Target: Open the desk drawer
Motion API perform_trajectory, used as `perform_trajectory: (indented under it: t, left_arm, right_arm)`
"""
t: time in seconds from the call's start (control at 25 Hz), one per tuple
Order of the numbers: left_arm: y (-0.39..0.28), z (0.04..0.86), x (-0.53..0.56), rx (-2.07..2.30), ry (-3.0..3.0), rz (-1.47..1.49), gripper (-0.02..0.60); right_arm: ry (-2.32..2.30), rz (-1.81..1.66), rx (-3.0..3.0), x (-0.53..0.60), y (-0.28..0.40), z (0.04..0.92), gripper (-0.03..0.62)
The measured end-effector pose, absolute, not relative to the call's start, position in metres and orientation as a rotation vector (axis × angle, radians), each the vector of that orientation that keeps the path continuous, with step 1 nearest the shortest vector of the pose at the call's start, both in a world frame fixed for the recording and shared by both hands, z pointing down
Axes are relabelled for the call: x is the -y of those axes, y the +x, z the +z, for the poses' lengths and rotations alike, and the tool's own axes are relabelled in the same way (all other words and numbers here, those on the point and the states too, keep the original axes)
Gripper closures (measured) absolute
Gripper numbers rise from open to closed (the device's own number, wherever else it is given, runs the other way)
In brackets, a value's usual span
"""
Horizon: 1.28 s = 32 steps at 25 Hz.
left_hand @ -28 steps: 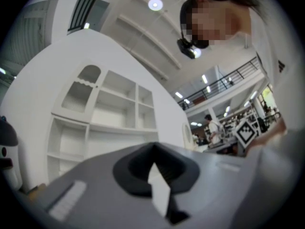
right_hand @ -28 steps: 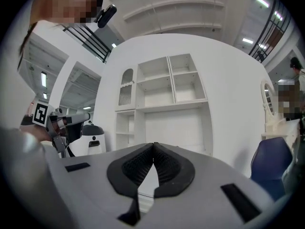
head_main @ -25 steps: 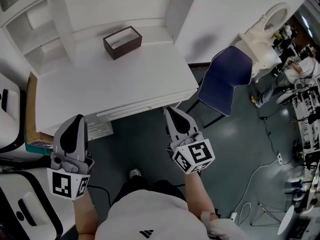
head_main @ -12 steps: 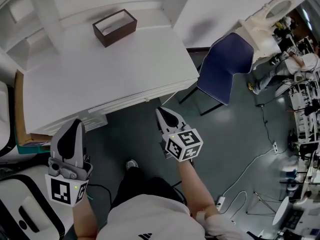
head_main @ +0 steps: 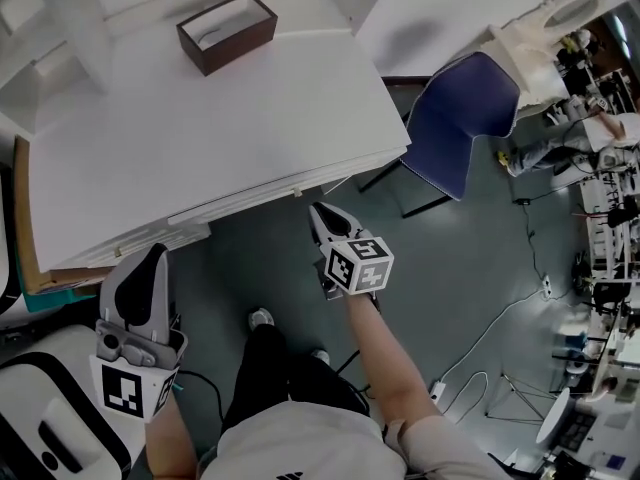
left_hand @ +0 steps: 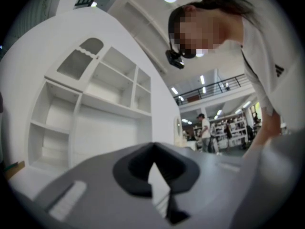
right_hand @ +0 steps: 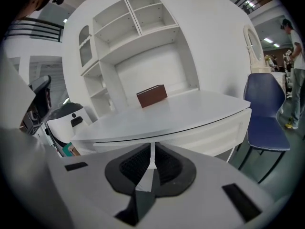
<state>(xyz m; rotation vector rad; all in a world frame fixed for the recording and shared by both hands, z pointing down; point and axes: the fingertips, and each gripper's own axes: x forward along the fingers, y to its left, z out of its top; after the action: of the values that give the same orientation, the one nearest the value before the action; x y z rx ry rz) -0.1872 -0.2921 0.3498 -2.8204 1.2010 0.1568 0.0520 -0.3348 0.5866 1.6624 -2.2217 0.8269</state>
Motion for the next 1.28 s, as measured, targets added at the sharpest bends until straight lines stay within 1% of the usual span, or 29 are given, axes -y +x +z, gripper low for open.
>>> perform_trajectory:
  t: [0.12,0.48,0.8,0.92,1.16,1.28]
  left_arm:
    - [-0.187,0.358,0.298,-1.200,-2.829,0.151,0.575]
    - [-0.187,0.381,0.303,-1.227,-2.853,0.117,0.575]
    - [-0.189,0.392,0.305,-1.251,-2.862,0.098,0.575]
    - [-0.190,0.394,0.305,-1.264,-2.864,0.090,0.575]
    - [-0.195,0.401,0.307,-1.289,-2.858,0.061,0.575]
    - [-0.195,0.402,0.308,-1.292,-2.854,0.055,0.575]
  right_arm:
    - [1.652,0.844,2.193,0.346,0.054,0.605,0.548]
    - [1.597,0.879,2.122,0.365,0.055,0.655,0.521]
    - [1.565,0.877,2.075,0.380,0.058,0.683,0.499]
    - [1.543,0.874,2.058,0.383,0.057,0.691,0.499]
    - [1.516,0.842,2.030,0.387,0.053,0.707,0.531]
    - [1.547,0.833,2.015,0.387,0.053,0.707,0.526]
